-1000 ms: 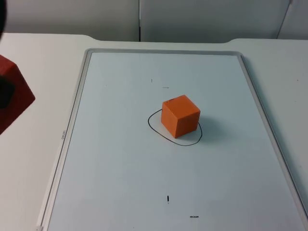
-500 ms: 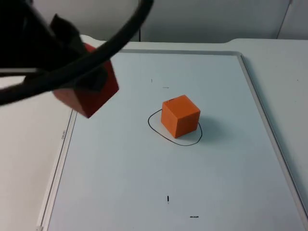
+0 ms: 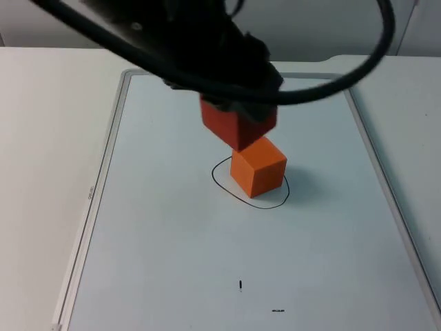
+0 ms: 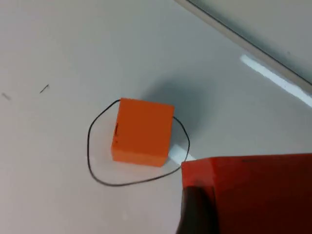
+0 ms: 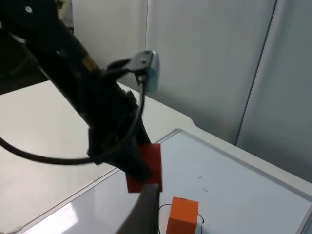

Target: Pick up one cube with the left hand and another cube with the right hand. First place the cube in the right hand at the target position, then stack the cube in the left hand on top.

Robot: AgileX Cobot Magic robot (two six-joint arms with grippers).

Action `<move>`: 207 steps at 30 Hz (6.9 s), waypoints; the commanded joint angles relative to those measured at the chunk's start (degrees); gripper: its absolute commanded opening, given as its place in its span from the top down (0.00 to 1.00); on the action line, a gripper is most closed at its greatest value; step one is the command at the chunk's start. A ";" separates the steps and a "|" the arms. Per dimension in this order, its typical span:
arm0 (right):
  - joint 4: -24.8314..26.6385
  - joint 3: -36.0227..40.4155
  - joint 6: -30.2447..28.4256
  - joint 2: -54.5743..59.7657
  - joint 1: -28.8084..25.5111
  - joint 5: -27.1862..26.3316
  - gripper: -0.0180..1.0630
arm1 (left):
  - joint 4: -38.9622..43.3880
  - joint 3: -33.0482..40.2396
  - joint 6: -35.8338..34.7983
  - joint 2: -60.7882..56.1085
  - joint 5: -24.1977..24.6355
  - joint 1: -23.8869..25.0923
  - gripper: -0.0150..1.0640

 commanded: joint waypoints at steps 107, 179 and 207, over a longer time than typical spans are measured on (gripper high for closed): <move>4.20 0.20 -4.11 0.35 0.20 0.30 0.18 | 10.39 4.20 -4.55 -36.17 19.15 2.97 0.06; 18.02 9.52 -11.34 -11.30 0.20 10.51 0.18 | 24.38 38.28 -31.55 -96.55 30.59 2.97 0.05; 5.72 8.71 5.19 -20.02 0.66 26.85 0.18 | 25.86 38.28 -31.53 -96.55 30.59 2.97 0.05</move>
